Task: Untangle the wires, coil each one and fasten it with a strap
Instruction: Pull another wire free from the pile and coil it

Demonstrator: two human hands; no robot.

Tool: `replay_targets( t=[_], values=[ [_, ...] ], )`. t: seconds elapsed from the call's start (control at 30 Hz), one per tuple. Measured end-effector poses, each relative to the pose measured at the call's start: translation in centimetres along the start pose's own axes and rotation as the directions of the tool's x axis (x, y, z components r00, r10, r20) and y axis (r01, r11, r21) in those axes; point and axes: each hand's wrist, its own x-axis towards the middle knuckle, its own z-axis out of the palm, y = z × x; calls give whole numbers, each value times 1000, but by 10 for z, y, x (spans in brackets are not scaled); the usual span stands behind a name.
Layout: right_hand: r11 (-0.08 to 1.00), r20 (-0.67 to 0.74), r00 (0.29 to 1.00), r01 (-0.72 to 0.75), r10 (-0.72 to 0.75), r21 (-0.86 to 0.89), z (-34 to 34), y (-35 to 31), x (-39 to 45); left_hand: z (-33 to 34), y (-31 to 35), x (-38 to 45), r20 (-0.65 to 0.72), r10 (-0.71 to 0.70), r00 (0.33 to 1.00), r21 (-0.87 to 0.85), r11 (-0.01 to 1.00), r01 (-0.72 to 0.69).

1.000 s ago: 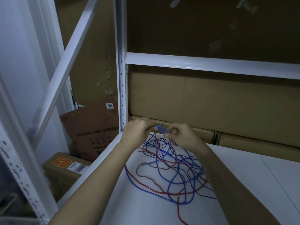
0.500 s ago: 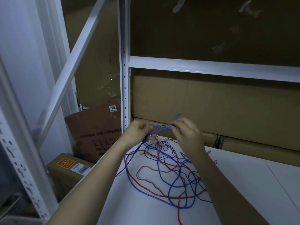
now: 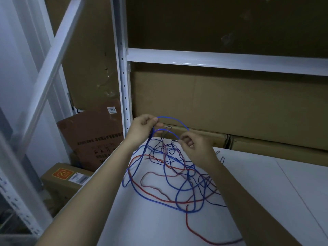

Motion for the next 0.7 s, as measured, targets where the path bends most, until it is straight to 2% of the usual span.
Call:
replay_targets(
  t=[0.07, 0.17, 0.23, 0.33, 0.4, 0.47, 0.53, 0.6, 0.63, 0.7],
  values=[
    [989, 149, 984, -114, 99, 93, 0, 5, 6, 1, 5, -4, 106, -23, 994, 11, 1000, 22],
    [942, 339, 938, -182, 79, 282, 1, -3, 16, 0, 11, -8, 221, -57, 974, 58, 997, 45],
    [881, 351, 931, -251, 105, 401, 3, -15, 23, -1, 12, -10, 277, -87, 957, 83, 994, 67],
    [706, 366, 899, -420, 240, 570, 4, -33, 32, -5, 14, -10, 280, -80, 957, 74, 995, 62],
    [675, 327, 903, -425, 277, 603, 6, -38, 37, -8, 15, -8, 273, -81, 959, 82, 995, 61],
    [665, 271, 902, -431, 336, 610, 9, -42, 40, -11, 14, -7, 237, -82, 968, 90, 994, 62],
    [617, 231, 882, -455, 411, 642, 10, -45, 45, -13, 13, -7, 124, -68, 990, 22, 998, 66],
    [627, 210, 853, -498, 477, 599, 7, -40, 46, -19, 12, -4, -5, -34, 999, -76, 997, 33],
    [679, 215, 839, -534, 500, 504, 4, -34, 45, -22, 12, -4, -46, -12, 999, -104, 995, 7],
    [832, 261, 823, -544, 505, 105, -1, -21, 41, -26, 13, -3, -79, 38, 996, -117, 992, -47]
  ],
)
